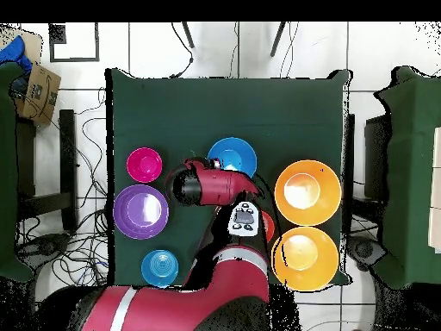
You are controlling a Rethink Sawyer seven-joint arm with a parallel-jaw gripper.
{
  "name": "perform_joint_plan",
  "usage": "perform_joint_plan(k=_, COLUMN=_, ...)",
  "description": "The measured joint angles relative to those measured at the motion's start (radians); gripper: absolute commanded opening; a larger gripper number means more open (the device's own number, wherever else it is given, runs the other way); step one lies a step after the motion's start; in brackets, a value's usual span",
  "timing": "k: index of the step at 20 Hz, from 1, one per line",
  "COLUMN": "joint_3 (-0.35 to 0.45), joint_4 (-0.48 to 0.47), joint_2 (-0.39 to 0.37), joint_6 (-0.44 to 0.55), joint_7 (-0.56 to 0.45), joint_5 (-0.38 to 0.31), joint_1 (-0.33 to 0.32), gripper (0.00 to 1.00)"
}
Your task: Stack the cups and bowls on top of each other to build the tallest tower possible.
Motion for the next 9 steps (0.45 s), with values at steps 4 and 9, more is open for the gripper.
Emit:
perform_joint_plan(k=4, joint_3=0.001, joint_4=-0.034, joint_2=0.015, joint_6=0.0, joint_7=0.0, joint_5=0.0, joint_1=0.001, gripper=1.0)
perform_joint_plan(k=9, joint_3=0.006, joint_4=-0.041, joint_2=0.021, joint_6=0.0, joint_7=0.0, joint_5=0.0, joint_1=-0.003, gripper=1.0)
